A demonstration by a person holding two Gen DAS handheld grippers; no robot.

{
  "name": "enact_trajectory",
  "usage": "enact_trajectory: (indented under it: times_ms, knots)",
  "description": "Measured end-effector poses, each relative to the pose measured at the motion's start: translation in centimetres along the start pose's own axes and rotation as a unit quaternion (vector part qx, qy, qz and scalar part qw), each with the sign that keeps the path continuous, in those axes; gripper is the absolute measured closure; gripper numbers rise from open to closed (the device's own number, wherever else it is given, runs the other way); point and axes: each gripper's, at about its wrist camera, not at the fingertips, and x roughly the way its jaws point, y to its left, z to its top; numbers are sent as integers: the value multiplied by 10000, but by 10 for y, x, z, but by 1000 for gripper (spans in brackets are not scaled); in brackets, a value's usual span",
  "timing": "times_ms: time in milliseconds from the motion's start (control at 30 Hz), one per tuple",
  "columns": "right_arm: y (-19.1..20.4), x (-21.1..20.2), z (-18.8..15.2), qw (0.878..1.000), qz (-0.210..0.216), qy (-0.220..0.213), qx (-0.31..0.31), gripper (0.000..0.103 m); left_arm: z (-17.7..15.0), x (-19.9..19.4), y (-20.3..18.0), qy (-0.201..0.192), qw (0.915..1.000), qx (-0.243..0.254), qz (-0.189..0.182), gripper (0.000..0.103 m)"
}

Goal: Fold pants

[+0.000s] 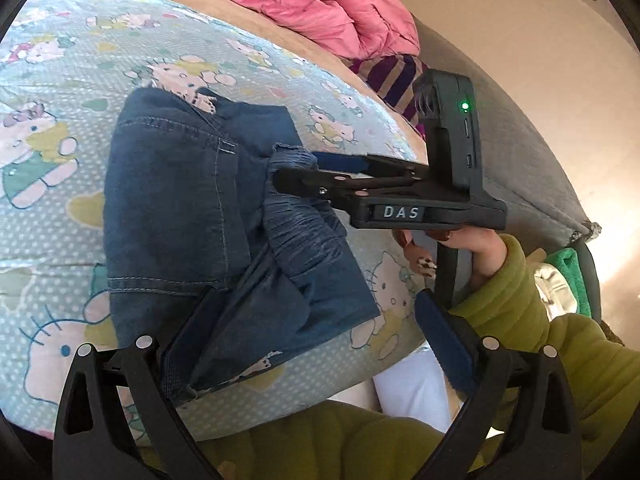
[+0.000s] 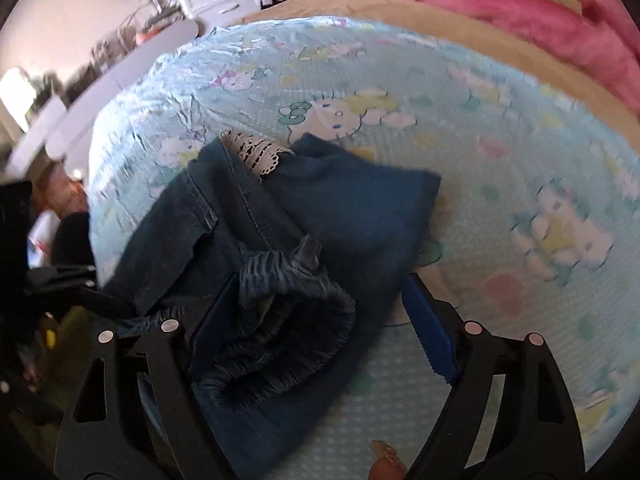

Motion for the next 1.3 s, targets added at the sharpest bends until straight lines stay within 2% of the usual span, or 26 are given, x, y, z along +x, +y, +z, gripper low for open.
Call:
enact_trajectory:
  times_ms: [167,500,800,1000,1300]
  knots:
    - [2,-36,-2,9985,86,-546,17,27,-3,-20,-4,-185,9995,124,233,5]
    - [10,-100,-21,9912,-52,-1320,-90,14,-3,-38,-13,-445,9955,225,801,5]
    - [16,-124,-48,9872,-346,-1540,-246,13,-1,-49,-17,-623,9859,337,1517,5]
    - [29,-126,-65,9869,-416,-1473,-513,13,1,-52,-16,-667,9808,332,1801,5]
    - [68,-116,-86,9848,-177,-1276,-1165,13,16,-43,-2,-536,9746,268,2158,5]
